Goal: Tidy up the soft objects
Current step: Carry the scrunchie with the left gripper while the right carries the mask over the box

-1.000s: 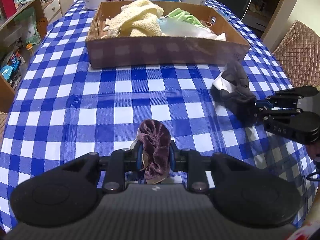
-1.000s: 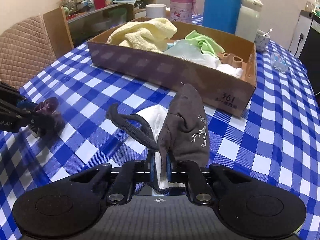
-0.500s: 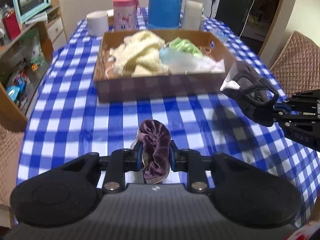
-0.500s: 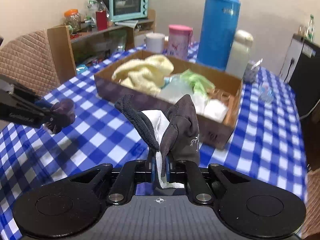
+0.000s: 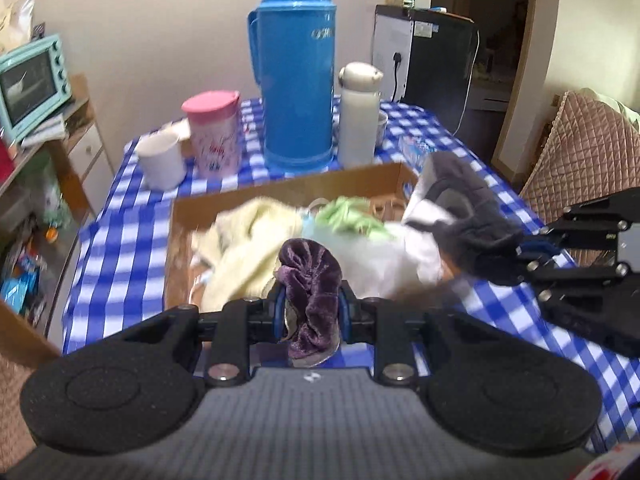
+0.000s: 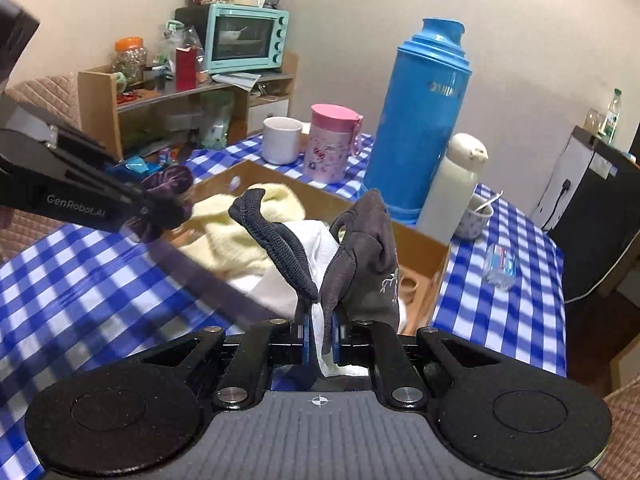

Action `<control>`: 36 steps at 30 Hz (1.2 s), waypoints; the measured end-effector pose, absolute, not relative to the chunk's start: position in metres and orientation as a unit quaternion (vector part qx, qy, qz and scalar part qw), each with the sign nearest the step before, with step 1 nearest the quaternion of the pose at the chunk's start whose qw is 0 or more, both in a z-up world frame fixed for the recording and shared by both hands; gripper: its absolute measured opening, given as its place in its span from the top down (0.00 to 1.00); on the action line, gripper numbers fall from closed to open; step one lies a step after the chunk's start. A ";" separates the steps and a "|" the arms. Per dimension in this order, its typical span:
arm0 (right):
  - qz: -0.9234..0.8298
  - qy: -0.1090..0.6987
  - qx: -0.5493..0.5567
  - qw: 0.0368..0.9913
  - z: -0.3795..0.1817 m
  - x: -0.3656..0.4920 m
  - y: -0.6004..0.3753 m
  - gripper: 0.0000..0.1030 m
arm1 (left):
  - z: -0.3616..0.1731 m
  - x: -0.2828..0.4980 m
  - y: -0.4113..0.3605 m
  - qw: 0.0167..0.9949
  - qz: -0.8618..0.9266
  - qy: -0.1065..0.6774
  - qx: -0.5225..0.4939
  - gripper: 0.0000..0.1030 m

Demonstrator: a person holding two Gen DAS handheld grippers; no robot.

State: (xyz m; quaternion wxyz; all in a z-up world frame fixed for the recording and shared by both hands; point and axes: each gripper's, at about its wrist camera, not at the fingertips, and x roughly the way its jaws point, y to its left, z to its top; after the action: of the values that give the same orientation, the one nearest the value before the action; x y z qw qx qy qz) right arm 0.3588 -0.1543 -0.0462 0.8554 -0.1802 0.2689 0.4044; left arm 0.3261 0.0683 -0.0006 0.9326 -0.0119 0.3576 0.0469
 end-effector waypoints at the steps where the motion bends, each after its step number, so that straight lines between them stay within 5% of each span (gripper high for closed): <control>1: 0.402 0.268 -0.186 0.856 -0.047 0.365 -0.149 0.90 | 0.000 0.335 0.069 0.933 0.045 0.357 -0.010 0.77; 16: 0.384 0.299 -0.250 0.837 -0.094 0.441 -0.107 0.90 | -0.039 0.439 0.086 0.920 0.038 0.391 0.010 0.77; 36: 0.407 0.387 -0.143 0.815 -0.127 0.491 -0.102 0.90 | -0.101 0.488 0.092 0.887 0.041 0.460 0.006 0.76</control>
State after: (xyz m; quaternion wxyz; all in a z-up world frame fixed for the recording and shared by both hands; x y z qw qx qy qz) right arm 0.4906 -0.1021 -0.1270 0.8148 -0.1431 0.3874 0.4069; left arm 0.4882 0.0919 -0.1013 0.8871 0.0056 0.4597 0.0413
